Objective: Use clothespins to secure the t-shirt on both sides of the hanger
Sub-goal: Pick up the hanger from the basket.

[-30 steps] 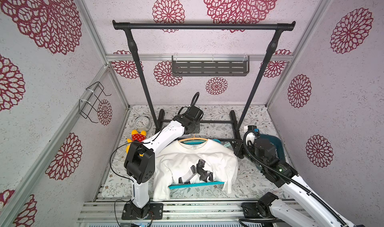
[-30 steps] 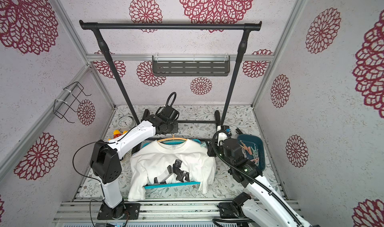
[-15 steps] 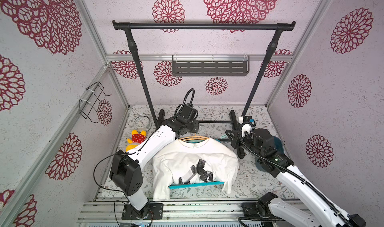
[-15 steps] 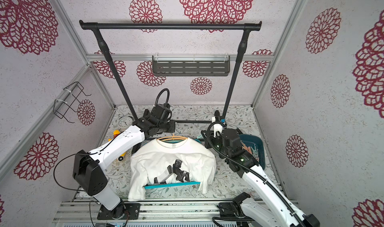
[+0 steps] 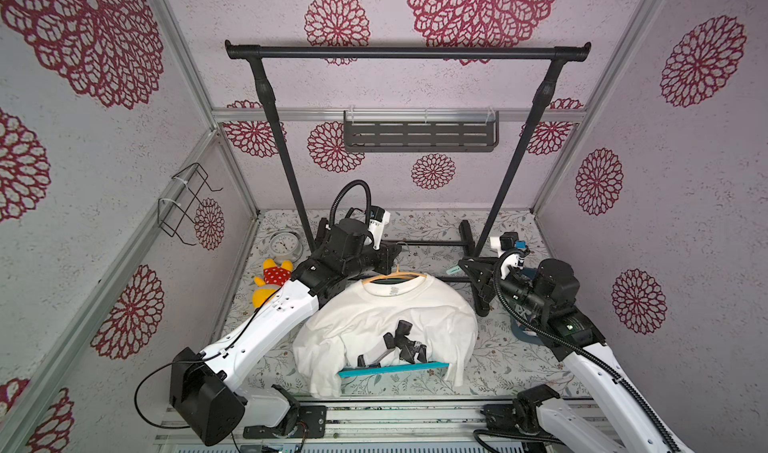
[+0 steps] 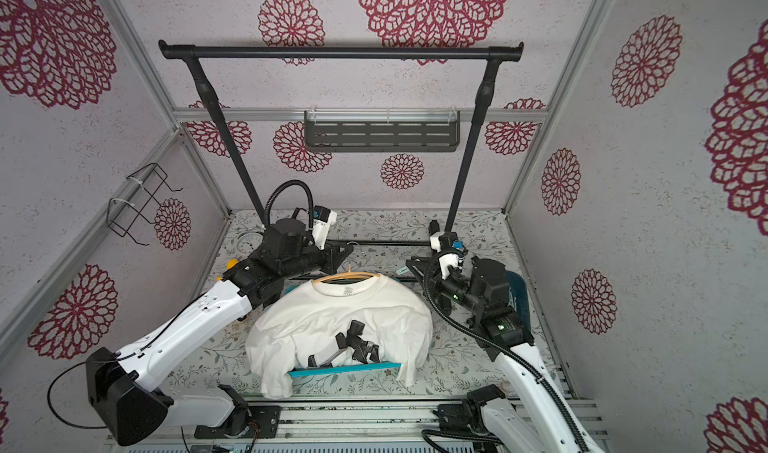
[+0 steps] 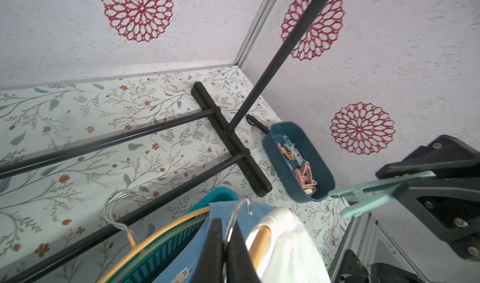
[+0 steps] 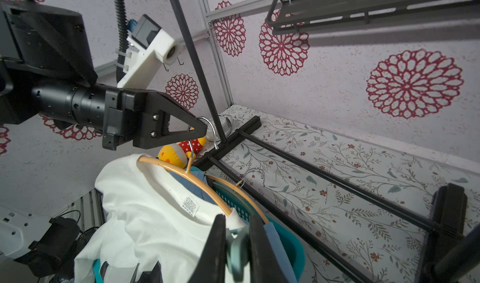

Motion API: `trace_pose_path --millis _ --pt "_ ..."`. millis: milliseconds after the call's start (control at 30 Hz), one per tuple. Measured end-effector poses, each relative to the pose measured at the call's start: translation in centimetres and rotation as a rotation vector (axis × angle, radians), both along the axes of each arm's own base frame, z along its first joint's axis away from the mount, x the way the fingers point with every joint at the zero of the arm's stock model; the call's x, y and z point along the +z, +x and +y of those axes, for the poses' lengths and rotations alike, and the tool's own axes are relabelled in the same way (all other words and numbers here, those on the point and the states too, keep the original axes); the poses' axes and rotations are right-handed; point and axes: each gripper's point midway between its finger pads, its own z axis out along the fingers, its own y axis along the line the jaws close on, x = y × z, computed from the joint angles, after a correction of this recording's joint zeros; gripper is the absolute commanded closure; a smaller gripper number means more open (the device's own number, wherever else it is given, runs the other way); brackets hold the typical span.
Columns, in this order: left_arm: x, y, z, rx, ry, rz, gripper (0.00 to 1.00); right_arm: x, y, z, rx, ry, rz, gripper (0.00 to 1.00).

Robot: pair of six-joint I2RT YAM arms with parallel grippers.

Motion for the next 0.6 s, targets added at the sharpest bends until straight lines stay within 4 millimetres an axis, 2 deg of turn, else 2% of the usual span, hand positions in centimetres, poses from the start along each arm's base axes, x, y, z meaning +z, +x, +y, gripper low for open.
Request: trace_pose_path --millis 300,600 --pt "2.4 -2.0 0.7 -0.08 -0.108 -0.09 1.0 -0.7 -0.5 0.2 0.045 -0.011 -0.004 1.0" --pt "4.8 -3.4 2.2 -0.251 -0.219 -0.169 1.0 -0.4 -1.1 0.6 0.095 -0.02 -0.038 1.0"
